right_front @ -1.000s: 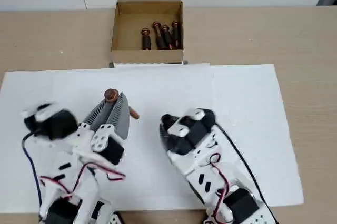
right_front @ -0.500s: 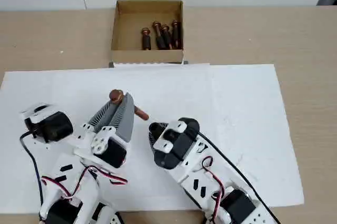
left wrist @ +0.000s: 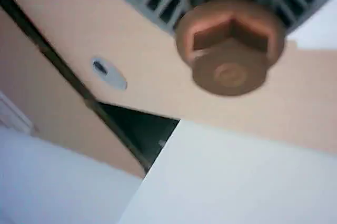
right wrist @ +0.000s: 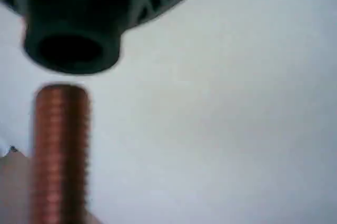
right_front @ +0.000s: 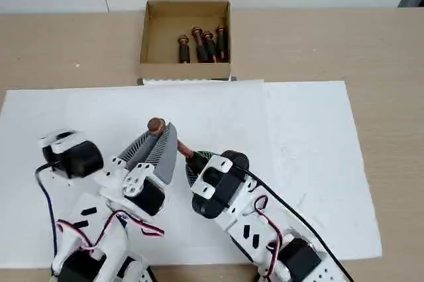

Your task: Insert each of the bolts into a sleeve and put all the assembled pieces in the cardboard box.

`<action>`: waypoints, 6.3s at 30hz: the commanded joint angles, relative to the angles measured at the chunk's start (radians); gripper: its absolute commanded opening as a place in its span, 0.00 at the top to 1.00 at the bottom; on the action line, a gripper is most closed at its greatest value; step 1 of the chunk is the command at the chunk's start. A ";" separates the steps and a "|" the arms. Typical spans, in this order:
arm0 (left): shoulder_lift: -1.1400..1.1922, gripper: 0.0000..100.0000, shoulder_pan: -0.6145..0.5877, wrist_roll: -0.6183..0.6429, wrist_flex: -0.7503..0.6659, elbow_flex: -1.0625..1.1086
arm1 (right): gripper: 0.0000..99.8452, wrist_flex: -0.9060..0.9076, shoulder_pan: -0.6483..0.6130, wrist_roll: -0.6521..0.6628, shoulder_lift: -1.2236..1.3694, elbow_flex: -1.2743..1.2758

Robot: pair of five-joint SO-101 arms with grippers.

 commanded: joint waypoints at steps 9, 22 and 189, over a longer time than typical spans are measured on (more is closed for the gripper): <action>-0.008 1.00 0.009 -0.017 0.006 0.050 | 1.00 -0.031 -0.005 0.014 -0.010 -0.046; -0.008 1.00 0.130 -0.044 0.072 0.108 | 1.00 -0.031 -0.005 0.015 -0.010 -0.048; -0.009 0.99 -0.354 -0.559 0.054 0.430 | 1.00 -0.179 0.403 0.242 2.373 -2.122</action>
